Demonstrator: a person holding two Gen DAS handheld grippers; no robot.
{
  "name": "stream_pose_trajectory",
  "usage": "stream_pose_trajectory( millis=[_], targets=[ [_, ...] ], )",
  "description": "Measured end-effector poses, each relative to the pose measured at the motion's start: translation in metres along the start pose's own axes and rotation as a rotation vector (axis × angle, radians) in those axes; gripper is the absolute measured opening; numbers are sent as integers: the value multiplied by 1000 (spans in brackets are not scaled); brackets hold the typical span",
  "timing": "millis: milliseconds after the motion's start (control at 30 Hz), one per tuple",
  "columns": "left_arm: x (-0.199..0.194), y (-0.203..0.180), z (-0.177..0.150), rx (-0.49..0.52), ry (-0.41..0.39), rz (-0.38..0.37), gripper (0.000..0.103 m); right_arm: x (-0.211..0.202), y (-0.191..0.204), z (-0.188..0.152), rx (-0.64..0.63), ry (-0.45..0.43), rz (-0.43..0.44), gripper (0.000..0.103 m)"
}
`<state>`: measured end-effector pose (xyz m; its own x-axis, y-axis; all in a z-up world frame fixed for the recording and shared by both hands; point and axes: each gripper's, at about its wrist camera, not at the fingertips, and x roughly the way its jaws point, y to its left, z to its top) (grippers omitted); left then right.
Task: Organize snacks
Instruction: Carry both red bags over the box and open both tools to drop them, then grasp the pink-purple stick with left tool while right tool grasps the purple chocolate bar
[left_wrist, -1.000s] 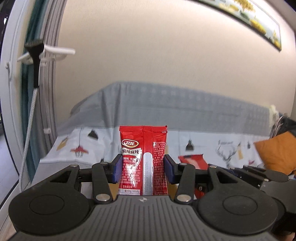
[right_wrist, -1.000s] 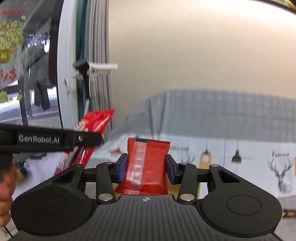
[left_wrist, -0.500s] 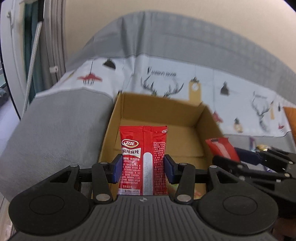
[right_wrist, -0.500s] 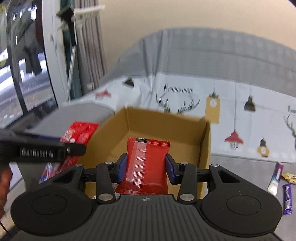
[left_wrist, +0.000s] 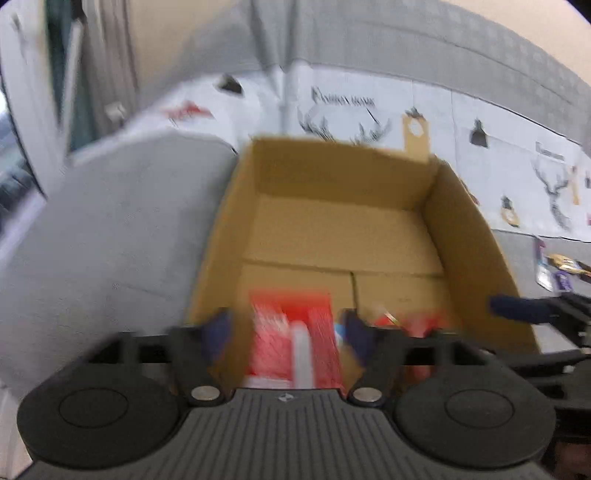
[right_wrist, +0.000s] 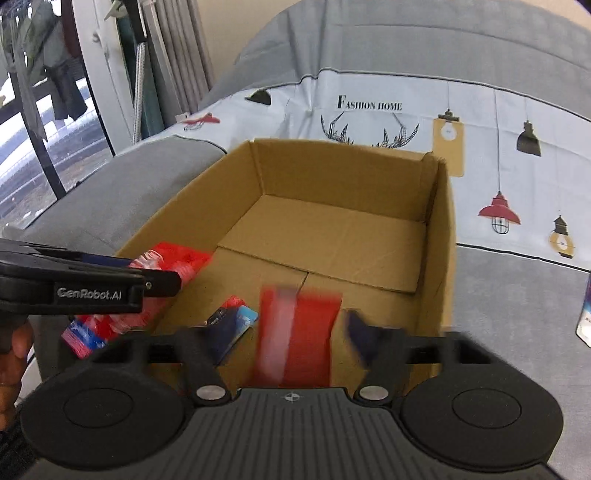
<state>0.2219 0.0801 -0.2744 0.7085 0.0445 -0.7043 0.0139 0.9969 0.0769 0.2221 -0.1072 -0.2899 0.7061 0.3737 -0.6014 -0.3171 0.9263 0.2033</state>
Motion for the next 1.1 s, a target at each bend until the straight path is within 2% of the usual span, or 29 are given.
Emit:
stream_pose_trajectory(
  millis=[67, 167, 267, 367, 400, 500, 633, 767, 867, 933, 1100],
  targets=[
    [-18, -8, 1, 25, -45, 24, 95, -17, -4, 0, 4, -39, 21, 87],
    [-34, -21, 6, 33, -50, -3, 95, -40, -14, -2, 4, -78, -15, 90],
    [-49, -41, 8, 66, -61, -26, 95, -68, -34, -13, 25, -129, -72, 101],
    [-60, -70, 9, 127, -81, -40, 96, -95, -64, -30, 95, -197, -132, 102],
    [-60, -81, 10, 153, -89, -41, 101, -102, -76, -36, 126, -221, -141, 102],
    [-64, -115, 9, 222, -106, -62, 103, -120, -114, -57, 216, -285, -197, 103],
    [-58, -155, 13, 273, -97, -103, 103, -125, -165, -77, 284, -279, -257, 103],
    [-41, -193, 18, 287, -61, -151, 103, -117, -213, -89, 287, -265, -341, 103],
    [-28, -227, 23, 333, -57, -226, 103, -107, -251, -95, 336, -246, -338, 103],
    [-15, -256, 26, 385, -61, -245, 102, -102, -271, -101, 353, -244, -345, 103],
    [42, -321, 33, 446, -24, -315, 96, -84, -318, -110, 409, -205, -360, 102]
  ],
)
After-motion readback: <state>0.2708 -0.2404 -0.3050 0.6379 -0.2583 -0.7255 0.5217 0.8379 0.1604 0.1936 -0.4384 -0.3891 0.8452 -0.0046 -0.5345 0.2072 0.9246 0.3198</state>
